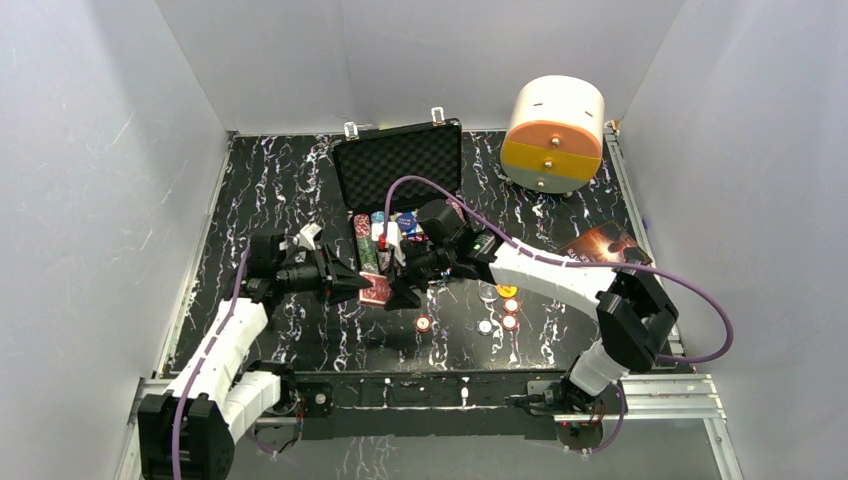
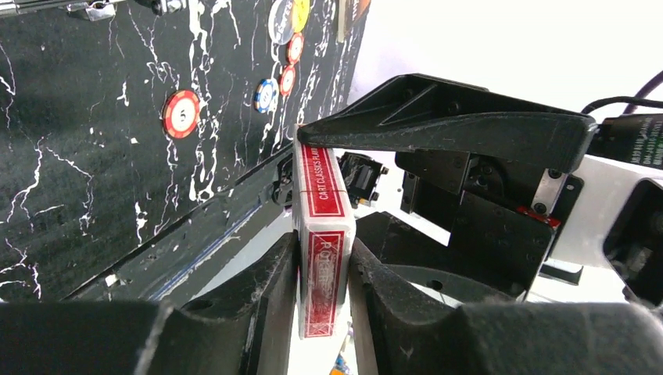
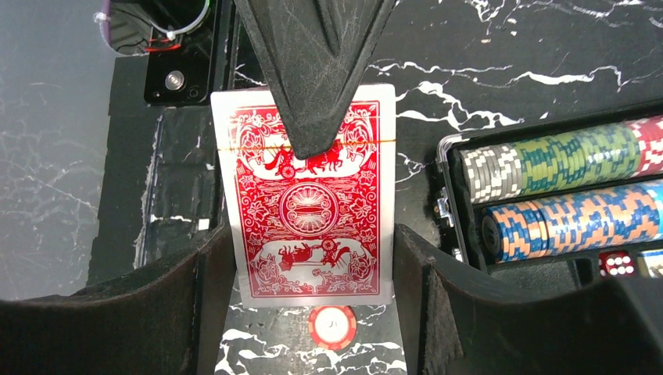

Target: Pack up texas hold em set

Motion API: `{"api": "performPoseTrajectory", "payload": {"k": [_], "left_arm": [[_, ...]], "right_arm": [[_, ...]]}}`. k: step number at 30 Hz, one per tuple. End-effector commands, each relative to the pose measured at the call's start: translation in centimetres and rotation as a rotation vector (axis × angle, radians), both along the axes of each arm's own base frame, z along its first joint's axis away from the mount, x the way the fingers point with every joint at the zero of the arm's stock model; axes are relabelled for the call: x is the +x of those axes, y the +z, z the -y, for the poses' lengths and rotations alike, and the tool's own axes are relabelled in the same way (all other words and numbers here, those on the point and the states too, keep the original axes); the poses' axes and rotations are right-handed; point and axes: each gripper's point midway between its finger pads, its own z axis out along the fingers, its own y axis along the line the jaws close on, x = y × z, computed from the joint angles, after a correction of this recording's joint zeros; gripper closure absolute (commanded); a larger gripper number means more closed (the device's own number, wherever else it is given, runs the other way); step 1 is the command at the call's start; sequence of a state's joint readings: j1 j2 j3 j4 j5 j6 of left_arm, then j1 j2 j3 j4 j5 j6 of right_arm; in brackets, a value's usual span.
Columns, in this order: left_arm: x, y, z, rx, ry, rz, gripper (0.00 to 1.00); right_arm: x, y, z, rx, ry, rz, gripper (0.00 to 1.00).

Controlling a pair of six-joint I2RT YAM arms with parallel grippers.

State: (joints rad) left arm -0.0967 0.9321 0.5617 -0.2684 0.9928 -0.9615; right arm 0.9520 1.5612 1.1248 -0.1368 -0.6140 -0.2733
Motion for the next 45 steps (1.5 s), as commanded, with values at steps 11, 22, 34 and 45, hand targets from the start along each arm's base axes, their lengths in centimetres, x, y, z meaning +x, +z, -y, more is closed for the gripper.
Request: {"api": "performPoseTrajectory", "payload": {"k": [11, 22, 34, 45], "left_arm": [[1.8, -1.0, -0.4, 0.116, 0.095, 0.042, 1.00], [9.5, 0.0, 0.6, 0.202, 0.271, 0.174, 1.00], [15.6, -4.5, 4.9, 0.340, 0.181, 0.205, 1.00], [14.7, -7.6, 7.3, 0.340, 0.102, 0.147, 1.00]], "right_arm": [[3.7, 3.6, 0.5, 0.080, -0.276, 0.012, 0.08], [8.8, 3.1, 6.4, 0.043, -0.921, -0.271, 0.20], [8.3, 1.8, 9.9, 0.032, -1.022, -0.373, 0.24], [8.3, 1.3, 9.8, 0.031, -1.008, -0.377, 0.24]]}}
